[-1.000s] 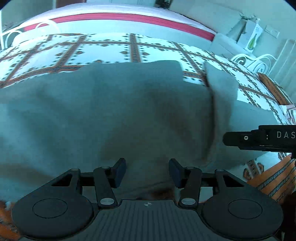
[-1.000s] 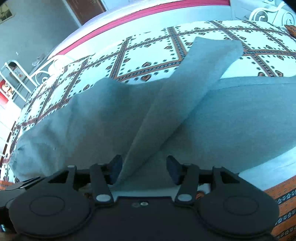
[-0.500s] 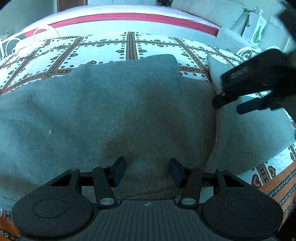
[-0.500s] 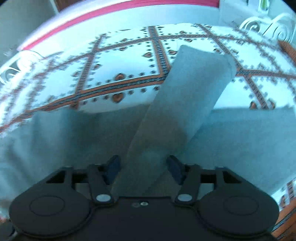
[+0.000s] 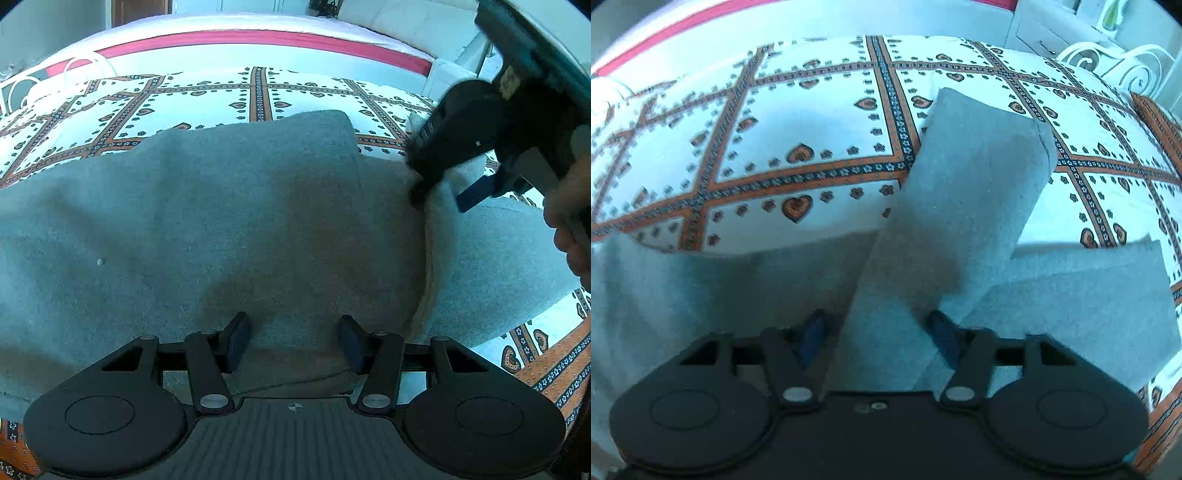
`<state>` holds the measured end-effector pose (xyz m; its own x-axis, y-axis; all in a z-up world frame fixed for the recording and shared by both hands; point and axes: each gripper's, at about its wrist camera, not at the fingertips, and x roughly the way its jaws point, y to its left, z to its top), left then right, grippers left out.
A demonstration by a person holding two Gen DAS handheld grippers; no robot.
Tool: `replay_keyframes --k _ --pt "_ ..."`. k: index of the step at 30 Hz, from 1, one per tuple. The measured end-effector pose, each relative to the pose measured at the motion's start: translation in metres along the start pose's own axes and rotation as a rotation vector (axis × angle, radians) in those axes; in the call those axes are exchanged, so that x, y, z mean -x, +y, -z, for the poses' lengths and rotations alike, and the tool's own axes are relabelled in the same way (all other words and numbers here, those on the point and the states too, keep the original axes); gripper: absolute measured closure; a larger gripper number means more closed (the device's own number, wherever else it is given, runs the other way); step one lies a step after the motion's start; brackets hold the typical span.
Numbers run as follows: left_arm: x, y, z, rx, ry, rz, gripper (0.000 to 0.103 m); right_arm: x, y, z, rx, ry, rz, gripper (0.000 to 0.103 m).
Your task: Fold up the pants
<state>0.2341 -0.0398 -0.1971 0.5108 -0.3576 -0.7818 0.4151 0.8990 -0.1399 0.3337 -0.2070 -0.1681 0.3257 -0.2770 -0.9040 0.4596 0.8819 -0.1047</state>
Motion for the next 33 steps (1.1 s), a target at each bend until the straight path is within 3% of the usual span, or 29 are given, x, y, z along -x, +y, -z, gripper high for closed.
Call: replay_keyframes --k 3,5,11,15,16,17,19,21,23,25,30,33 --pt "0.000 -0.001 0.000 0.003 -0.005 -0.011 0.051 0.002 -0.015 0.000 -0.014 -0.020 -0.012 0.095" --pt "0.001 -0.002 0.001 0.002 -0.011 -0.016 0.051 0.012 -0.026 0.004 -0.014 -0.046 -0.048 0.102" --pt "0.003 -0.003 0.003 -0.003 -0.018 -0.021 0.051 0.064 -0.083 0.064 -0.063 -0.170 -0.200 0.103" --pt "0.003 -0.006 0.003 -0.021 -0.019 -0.032 0.050 0.022 -0.118 0.115 -0.195 -0.055 -0.217 0.103" --pt "0.003 -0.006 0.003 -0.024 -0.020 -0.033 0.050 0.019 -0.122 0.119 -0.238 -0.077 -0.236 0.103" --pt "0.003 -0.006 0.002 -0.025 -0.018 -0.033 0.050 0.021 -0.119 0.117 -0.229 -0.098 -0.234 0.101" --pt "0.003 -0.006 0.001 -0.023 -0.013 -0.035 0.050 0.029 -0.108 0.108 -0.169 -0.106 -0.225 0.080" --pt "0.002 -0.006 0.001 -0.023 -0.012 -0.039 0.050 0.040 -0.105 0.102 -0.131 -0.134 -0.253 0.074" --pt "0.002 -0.008 0.001 -0.031 -0.015 -0.046 0.050 0.052 -0.103 0.098 -0.064 -0.174 -0.225 0.066" --pt "0.002 -0.009 0.002 -0.030 -0.017 -0.049 0.050 0.058 -0.104 0.090 -0.026 -0.200 -0.209 0.053" --pt "0.003 -0.008 0.002 -0.033 -0.021 -0.049 0.050 0.057 -0.102 0.057 0.057 -0.243 -0.156 0.054" --pt "0.002 -0.007 0.002 -0.030 -0.022 -0.045 0.049 0.041 -0.092 0.038 0.080 -0.197 -0.144 0.054"
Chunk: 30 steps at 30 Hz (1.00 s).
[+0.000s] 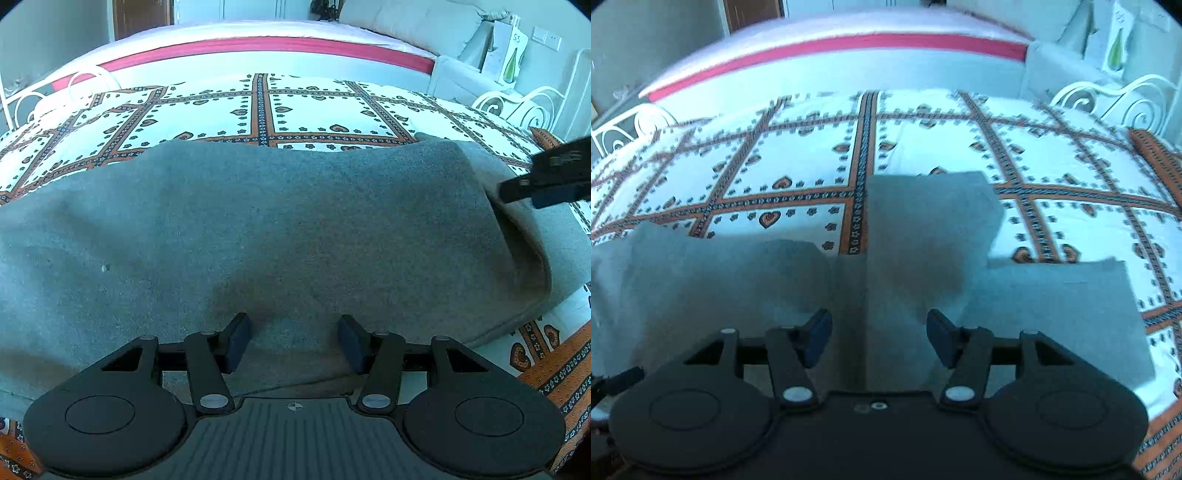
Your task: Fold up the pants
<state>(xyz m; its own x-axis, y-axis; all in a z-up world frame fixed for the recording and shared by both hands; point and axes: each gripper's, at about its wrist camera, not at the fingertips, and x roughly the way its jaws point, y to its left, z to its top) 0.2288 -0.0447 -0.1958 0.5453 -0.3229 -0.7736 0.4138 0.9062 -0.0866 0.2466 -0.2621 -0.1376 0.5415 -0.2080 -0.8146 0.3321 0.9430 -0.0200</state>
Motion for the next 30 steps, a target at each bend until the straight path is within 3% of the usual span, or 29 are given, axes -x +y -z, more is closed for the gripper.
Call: replay_keyframes --k 4,7,8,9,10,16,19,23,26,28,29,30 --pt "0.000 0.000 0.001 0.001 -0.003 0.002 0.049 -0.028 0.017 -0.005 0.130 0.016 0.141 0.063" --pt "0.000 -0.001 0.001 -0.003 -0.009 -0.002 0.049 -0.044 0.020 -0.007 0.204 0.040 0.199 0.068" --pt "0.000 -0.001 0.001 -0.004 -0.009 -0.002 0.049 -0.046 0.020 -0.006 0.224 0.038 0.203 0.075" --pt "0.000 -0.001 0.001 -0.002 -0.008 -0.002 0.049 -0.045 0.019 -0.006 0.228 0.033 0.188 0.099" --pt "0.000 -0.001 0.001 0.000 -0.006 0.000 0.049 -0.040 0.014 -0.006 0.203 0.026 0.153 0.103" --pt "0.001 -0.002 0.001 -0.003 -0.008 -0.001 0.049 0.015 -0.036 0.002 -0.008 -0.108 0.054 0.103" --pt "0.001 -0.002 0.002 -0.005 -0.010 -0.002 0.049 0.051 -0.079 0.030 -0.183 -0.157 0.013 0.103" --pt "0.001 -0.003 0.001 -0.015 -0.010 -0.008 0.049 0.037 -0.134 0.079 -0.437 -0.047 -0.017 0.103" --pt "0.002 -0.004 -0.001 -0.022 -0.006 -0.013 0.048 0.015 -0.139 0.095 -0.480 0.022 -0.028 0.100" --pt "0.002 -0.004 -0.001 -0.019 -0.002 -0.015 0.047 0.019 -0.127 0.089 -0.380 -0.001 0.007 0.080" --pt "0.001 -0.004 -0.002 -0.018 0.000 -0.018 0.047 0.022 -0.120 0.084 -0.319 -0.012 0.022 0.075" --pt "0.001 -0.005 -0.002 -0.020 0.000 -0.022 0.047 0.027 -0.114 0.080 -0.263 -0.032 0.038 0.058"
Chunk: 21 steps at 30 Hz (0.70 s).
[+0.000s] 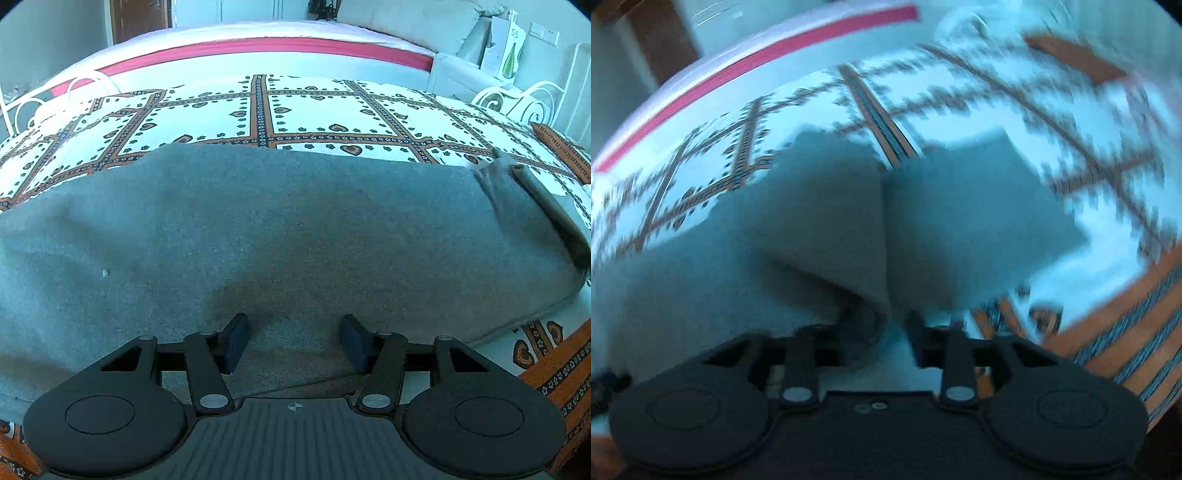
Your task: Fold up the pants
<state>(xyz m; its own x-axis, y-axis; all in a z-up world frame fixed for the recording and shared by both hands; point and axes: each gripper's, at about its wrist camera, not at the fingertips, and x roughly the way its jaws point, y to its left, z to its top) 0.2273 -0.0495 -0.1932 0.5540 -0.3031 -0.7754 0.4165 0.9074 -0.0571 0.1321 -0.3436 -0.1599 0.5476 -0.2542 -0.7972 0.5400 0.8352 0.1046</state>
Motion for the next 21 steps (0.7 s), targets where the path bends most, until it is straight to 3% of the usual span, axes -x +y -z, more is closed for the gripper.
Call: replay_keyframes --k 1,2,4,10,18,21 --pt "0.000 -0.001 0.000 -0.002 0.000 -0.004 0.047 0.005 0.004 -0.002 0.047 -0.023 0.005 0.037" --pt "0.000 -0.001 0.000 -0.004 -0.001 -0.006 0.047 0.011 0.009 -0.004 0.100 -0.050 0.016 0.031" --pt "0.000 -0.002 0.000 -0.006 -0.001 -0.010 0.047 0.018 0.016 -0.003 0.190 -0.092 0.039 0.031" --pt "0.001 -0.002 0.001 -0.008 -0.003 -0.011 0.047 0.022 0.025 -0.009 0.355 -0.110 0.035 0.036" --pt "0.001 -0.003 0.001 -0.008 -0.006 -0.014 0.046 0.016 0.073 0.009 0.765 -0.232 0.130 0.038" --pt "0.000 -0.004 0.001 -0.009 -0.005 -0.015 0.046 0.006 0.093 0.012 0.865 -0.259 0.115 0.043"
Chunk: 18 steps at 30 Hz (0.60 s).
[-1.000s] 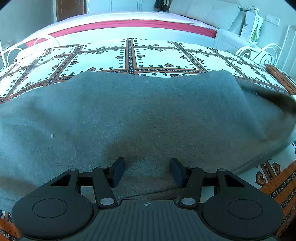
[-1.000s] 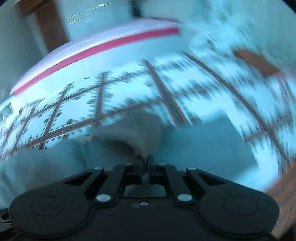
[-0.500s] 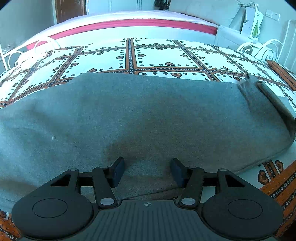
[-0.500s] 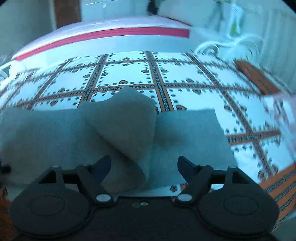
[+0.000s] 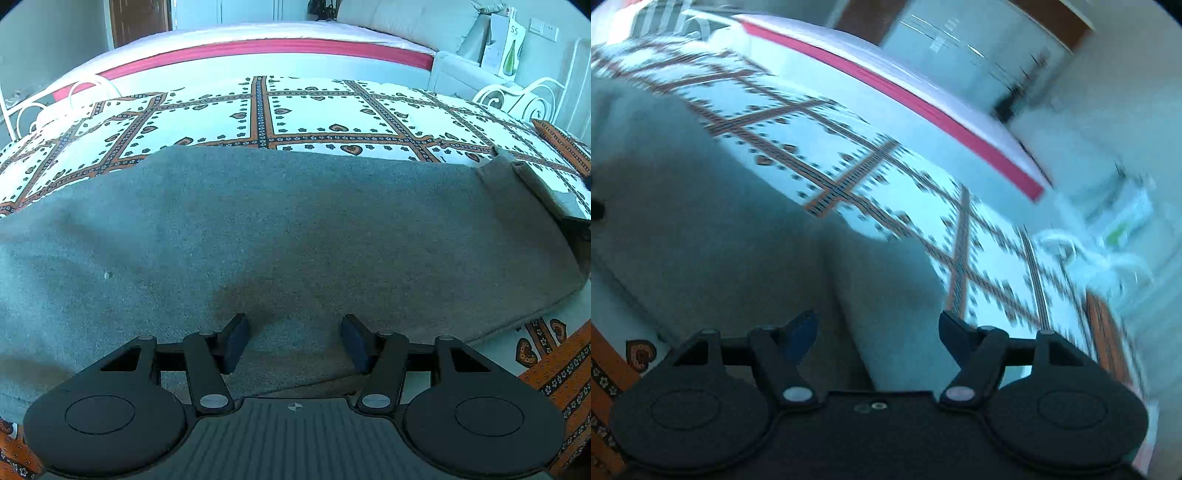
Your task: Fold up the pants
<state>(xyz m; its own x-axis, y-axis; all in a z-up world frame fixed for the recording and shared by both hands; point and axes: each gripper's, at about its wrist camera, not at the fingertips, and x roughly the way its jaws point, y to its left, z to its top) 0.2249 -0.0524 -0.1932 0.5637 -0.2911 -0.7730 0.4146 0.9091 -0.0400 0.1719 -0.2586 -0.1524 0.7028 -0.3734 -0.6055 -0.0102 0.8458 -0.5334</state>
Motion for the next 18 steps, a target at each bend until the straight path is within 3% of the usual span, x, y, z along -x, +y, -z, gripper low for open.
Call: replay_keyframes --k 3,5,7,11,16,18 --pt "0.000 0.000 0.000 0.000 0.000 -0.001 0.046 -0.021 -0.003 -0.015 -0.089 0.032 -0.058 0.075" --pt "0.000 0.000 0.000 0.000 0.001 0.000 0.046 -0.037 -0.007 -0.020 -0.153 0.066 -0.074 0.079" --pt "0.000 0.000 0.000 0.002 0.001 0.000 0.046 -0.043 -0.015 -0.020 -0.228 0.076 -0.104 0.101" --pt "-0.001 -0.001 0.000 0.001 0.000 -0.002 0.045 -0.020 -0.061 -0.004 -0.496 0.014 -0.102 0.103" --pt "0.000 0.001 0.000 0.003 -0.002 0.003 0.045 0.017 -0.136 0.032 -0.731 -0.060 0.028 0.103" --pt "0.000 0.001 0.000 0.003 -0.003 0.000 0.045 0.017 -0.150 0.065 -0.791 0.011 0.051 0.103"
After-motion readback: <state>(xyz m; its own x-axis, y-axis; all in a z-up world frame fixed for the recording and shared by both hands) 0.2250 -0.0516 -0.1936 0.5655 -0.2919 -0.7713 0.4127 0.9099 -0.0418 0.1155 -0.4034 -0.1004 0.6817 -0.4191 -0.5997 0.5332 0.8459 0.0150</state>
